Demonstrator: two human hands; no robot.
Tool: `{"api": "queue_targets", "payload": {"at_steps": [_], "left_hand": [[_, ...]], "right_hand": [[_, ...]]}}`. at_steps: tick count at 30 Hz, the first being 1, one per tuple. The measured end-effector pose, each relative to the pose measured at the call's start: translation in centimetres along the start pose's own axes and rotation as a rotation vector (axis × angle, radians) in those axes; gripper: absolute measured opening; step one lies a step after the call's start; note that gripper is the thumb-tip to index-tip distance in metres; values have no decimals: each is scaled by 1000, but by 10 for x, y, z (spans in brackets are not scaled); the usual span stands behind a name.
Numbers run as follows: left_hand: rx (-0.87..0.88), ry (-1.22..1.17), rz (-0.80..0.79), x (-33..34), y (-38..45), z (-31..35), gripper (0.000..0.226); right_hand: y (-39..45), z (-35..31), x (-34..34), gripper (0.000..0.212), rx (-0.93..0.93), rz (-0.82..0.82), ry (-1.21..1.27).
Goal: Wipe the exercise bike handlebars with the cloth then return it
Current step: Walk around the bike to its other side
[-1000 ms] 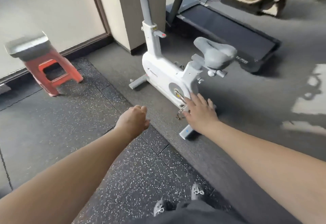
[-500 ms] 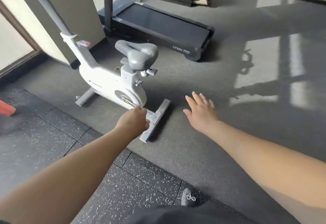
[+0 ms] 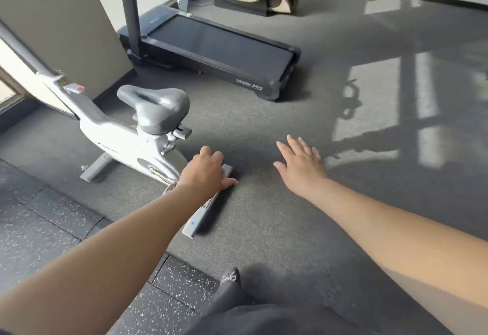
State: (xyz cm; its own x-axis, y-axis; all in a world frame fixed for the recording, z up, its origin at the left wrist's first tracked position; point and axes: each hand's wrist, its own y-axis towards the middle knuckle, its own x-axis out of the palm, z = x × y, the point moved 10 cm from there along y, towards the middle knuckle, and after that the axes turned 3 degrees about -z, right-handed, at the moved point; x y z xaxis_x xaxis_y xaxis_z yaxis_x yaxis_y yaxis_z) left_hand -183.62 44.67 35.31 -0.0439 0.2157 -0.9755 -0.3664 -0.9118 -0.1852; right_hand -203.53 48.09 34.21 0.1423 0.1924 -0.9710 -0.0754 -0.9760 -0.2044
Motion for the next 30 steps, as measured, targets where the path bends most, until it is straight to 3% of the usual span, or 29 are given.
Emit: {"api": "queue_targets", "payload": {"at_steps": [4, 7, 10, 14, 17, 21, 30], "left_hand": [[81, -169, 22, -4, 56, 8, 21], [135, -154, -9, 1, 104, 15, 35], [84, -171, 0, -2, 151, 9, 36], [36, -172, -16, -7, 204, -1, 31], [40, -131, -10, -8, 247, -14, 8], [-19, -173, -23, -6, 291, -38, 31], [-257, -1, 82, -41, 390, -78, 49]], "right_hand": [[47, 14, -4, 56, -8, 4, 10], [89, 21, -11, 56, -15, 13, 14], [135, 27, -20, 55, -42, 14, 9], [191, 37, -30, 55, -57, 10, -9], [231, 44, -37, 56, -64, 3, -19], [283, 46, -39, 56, -110, -41, -34], [440, 40, -77, 55, -325, -38, -86]]}}
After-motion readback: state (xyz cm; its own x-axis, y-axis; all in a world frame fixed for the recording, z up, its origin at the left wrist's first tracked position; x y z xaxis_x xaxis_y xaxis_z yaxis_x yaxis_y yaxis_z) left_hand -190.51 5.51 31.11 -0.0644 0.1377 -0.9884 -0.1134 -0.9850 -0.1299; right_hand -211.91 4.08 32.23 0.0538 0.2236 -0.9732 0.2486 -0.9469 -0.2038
